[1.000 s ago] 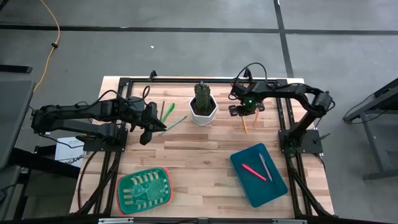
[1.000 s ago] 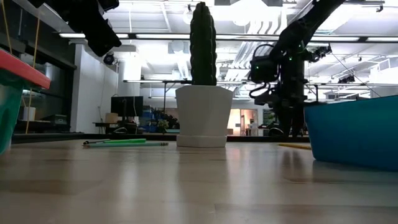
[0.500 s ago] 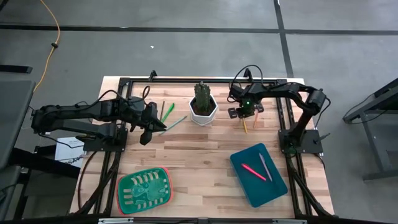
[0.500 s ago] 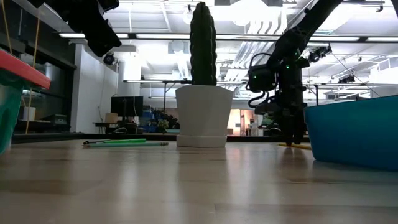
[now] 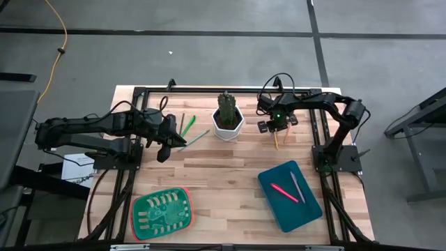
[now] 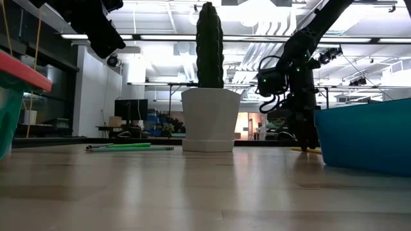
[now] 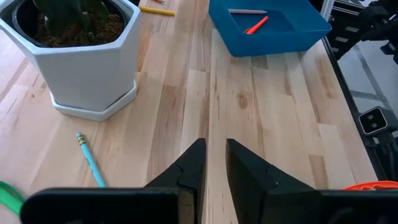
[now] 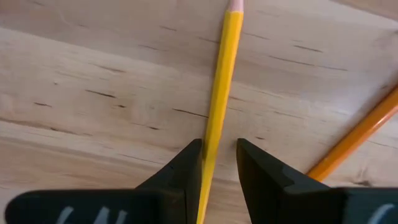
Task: Sort pens & pencils
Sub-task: Put the yellow pencil into the green bin
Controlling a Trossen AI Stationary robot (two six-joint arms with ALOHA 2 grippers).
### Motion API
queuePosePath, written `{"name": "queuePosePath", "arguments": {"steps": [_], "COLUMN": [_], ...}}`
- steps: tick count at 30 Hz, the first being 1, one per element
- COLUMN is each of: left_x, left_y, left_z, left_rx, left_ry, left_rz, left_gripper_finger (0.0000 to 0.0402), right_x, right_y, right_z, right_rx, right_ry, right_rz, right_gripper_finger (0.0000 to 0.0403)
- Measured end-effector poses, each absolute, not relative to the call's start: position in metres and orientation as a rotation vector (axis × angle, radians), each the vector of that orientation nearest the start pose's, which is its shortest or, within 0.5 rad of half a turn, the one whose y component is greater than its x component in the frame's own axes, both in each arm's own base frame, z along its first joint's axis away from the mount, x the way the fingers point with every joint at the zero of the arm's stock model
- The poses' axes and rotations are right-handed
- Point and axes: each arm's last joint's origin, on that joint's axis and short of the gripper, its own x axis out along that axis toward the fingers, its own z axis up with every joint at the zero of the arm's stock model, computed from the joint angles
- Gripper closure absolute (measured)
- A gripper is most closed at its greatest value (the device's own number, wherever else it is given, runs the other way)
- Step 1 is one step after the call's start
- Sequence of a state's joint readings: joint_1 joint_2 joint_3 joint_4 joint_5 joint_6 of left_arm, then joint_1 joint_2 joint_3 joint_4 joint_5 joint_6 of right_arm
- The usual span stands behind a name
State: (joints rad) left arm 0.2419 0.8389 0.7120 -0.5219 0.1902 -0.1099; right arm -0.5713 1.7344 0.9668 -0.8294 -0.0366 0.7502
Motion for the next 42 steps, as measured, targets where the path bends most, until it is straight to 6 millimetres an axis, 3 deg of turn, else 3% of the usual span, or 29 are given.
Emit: {"name": "queuePosePath", "arguments": {"steps": [6,15,37,42], "left_x": [0.1672,0.1671,0.1671,0.1671], "left_y": [0.0356,0.0356,0.0351,0.0351], "left_z": [0.2703,0.2703,0.2701,0.2701], "left_rx": [-0.245,-0.248,-0.261,-0.261], "left_ry": [0.631,0.631,0.634,0.633], "left_rz": [0.085,0.085,0.073,0.073], "left_gripper_finger": [0.0350,0.0351,0.0350,0.0350], "right_x": [0.2347,0.2349,0.2340,0.2340], "right_y": [-0.1497,-0.1495,-0.1541,-0.1541], "right_z": [0.1404,0.1403,0.1359,0.1359], "right_rx": [1.055,1.064,1.102,1.101], "right_ry": [1.347,1.351,1.357,1.355], "right_rz": [-1.002,-0.982,-0.963,-0.963], "right_gripper_finger": [0.0318,0.0357,0.0360,0.0384]}}
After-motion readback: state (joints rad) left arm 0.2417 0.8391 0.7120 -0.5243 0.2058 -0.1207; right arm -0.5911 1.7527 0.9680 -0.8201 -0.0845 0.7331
